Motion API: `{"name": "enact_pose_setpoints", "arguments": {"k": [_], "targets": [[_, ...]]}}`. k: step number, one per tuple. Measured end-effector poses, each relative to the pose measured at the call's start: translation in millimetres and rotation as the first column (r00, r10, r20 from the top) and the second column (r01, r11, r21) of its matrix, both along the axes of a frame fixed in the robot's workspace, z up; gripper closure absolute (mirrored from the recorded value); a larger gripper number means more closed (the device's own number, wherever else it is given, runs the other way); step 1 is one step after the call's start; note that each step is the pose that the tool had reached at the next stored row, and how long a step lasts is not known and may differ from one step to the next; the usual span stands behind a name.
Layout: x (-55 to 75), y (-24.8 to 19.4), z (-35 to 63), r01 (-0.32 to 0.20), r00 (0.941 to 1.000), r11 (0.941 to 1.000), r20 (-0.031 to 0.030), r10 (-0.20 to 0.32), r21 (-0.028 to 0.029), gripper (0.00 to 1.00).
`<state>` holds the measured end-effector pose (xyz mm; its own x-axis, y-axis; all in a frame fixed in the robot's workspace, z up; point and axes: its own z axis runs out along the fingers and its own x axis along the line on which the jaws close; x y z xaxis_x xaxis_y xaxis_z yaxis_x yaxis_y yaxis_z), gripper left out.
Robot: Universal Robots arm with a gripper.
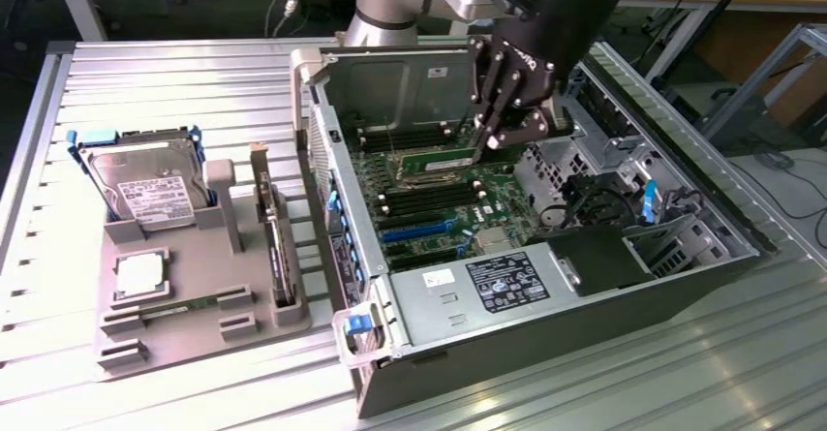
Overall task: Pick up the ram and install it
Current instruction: 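Pick up the ram and move it above insertion slot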
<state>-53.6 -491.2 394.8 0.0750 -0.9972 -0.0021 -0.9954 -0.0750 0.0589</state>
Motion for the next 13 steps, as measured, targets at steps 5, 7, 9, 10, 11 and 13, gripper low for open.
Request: {"name": "enact_pose_setpoints", "arguments": {"k": [5, 7, 9, 10, 11, 13], "targets": [[40.7, 0.5, 0.0, 0.000, 1.0000, 1.0000, -0.0012, 0.000, -0.0001, 0.87], [48.7, 0.6, 0.0, 0.000, 1.0000, 1.0000, -0.0022, 0.000, -0.0001, 0.87], [48.8, 9.1, -0.1, 0.000, 1.0000, 1.0000, -0.0022, 0.000, 0.0001, 0.87], [48.8, 18.5, -0.1, 0.000, 1.0000, 1.0000, -0.0022, 0.000, -0.0001, 0.87], [48.8, 29.7, -0.3, 0.000, 1.0000, 1.0000, -0.0022, 0.000, -0.0001, 0.87], [48.8, 47.5, -0.9, 0.000, 1.0000, 1.0000, -0.0022, 0.000, 0.0000, 0.87]]}}
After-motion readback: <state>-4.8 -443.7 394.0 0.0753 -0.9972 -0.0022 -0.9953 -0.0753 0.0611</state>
